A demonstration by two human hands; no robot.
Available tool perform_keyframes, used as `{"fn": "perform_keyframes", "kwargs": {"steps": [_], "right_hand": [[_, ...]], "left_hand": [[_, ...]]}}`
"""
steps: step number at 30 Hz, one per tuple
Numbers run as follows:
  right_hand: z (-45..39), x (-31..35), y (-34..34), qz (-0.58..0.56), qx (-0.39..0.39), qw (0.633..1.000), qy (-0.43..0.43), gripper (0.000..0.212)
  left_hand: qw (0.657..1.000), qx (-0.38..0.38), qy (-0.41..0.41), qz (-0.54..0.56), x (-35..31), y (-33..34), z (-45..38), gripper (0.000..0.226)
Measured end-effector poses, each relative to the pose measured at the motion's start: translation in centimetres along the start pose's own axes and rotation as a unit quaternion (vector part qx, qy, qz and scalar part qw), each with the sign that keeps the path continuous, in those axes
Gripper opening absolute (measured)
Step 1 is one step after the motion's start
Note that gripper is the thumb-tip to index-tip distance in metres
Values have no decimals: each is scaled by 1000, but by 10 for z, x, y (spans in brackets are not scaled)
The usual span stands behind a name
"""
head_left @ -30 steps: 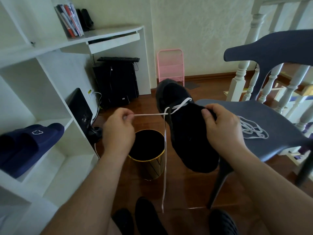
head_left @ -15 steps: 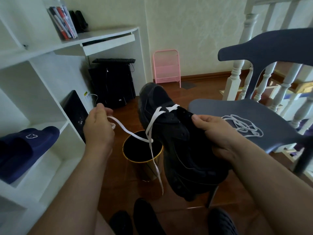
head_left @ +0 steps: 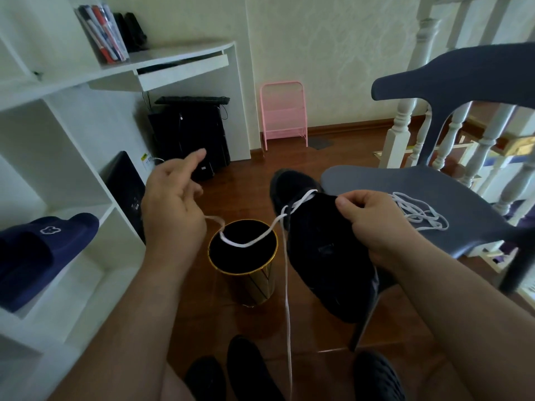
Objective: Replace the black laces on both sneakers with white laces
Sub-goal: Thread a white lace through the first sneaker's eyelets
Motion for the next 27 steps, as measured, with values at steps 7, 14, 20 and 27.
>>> {"fn": "perform_keyframes", "kwargs": {"steps": [7, 14, 20, 27], "right_hand": [[3, 0, 1, 53, 1, 998, -38, 19], [27, -8, 42, -173, 190, 956, 142, 27], [33, -3, 44, -214, 215, 941, 153, 30], [38, 3, 41, -215, 222, 940, 145, 30]], "left_hand": [[963, 69, -131, 225, -29, 23, 21, 45], [975, 180, -51, 121, -62, 54, 47, 39], [978, 200, -36, 54, -59, 60, 48, 55], [983, 168, -42, 61, -57, 59, 48, 49]]}}
Point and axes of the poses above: each hand's wrist, its own z-axis away from the middle knuckle, its own y-axis out of the palm, x = y × z, the point moved 5 cm from there along -z, towards the middle knuckle, and after that the axes turned 5 degrees about -x, right-handed, at the moved point
